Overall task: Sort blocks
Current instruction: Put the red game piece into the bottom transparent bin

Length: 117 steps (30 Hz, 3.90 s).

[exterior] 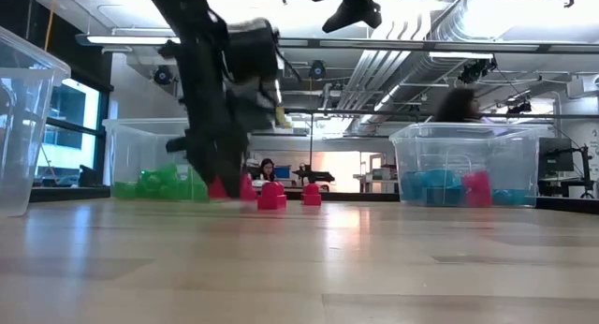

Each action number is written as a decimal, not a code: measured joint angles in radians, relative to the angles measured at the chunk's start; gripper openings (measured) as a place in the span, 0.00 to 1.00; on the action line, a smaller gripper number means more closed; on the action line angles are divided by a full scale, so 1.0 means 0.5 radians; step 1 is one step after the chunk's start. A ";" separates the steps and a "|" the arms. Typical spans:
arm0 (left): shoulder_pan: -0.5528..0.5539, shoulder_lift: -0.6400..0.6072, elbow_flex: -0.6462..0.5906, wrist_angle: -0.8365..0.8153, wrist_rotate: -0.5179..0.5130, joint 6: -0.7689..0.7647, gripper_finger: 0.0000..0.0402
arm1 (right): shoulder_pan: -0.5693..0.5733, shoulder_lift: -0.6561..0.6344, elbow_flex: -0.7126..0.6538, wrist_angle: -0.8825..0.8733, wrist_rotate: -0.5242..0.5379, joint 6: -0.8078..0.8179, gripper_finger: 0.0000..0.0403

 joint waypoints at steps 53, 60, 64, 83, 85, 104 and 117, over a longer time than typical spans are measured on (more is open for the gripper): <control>-1.346 -1.640 -0.162 -0.418 0.836 -1.023 0.67 | -0.117 0.001 0.000 0.069 0.037 -0.159 0.50; -0.821 -1.215 0.002 -0.493 1.012 -0.034 0.67 | -0.100 0.001 0.000 0.044 -0.061 -0.108 0.50; -0.681 -0.808 0.289 -0.883 0.915 0.683 0.67 | -0.060 0.000 0.000 0.007 -0.065 -0.112 0.50; -1.026 -0.405 0.366 -0.762 0.452 0.861 0.01 | 0.005 -0.051 0.000 -0.668 0.104 -0.283 0.49; -1.033 -0.405 0.393 -0.649 0.467 0.772 0.00 | 0.054 -0.063 -0.013 -0.758 0.102 -0.313 0.45; -1.291 -0.399 0.504 -0.662 0.157 0.914 0.00 | 1.142 -0.639 -1.622 1.313 0.451 1.737 0.00; -1.386 -0.081 0.454 -0.218 0.511 0.133 0.00 | 1.316 -0.045 -1.135 1.299 0.771 1.964 0.00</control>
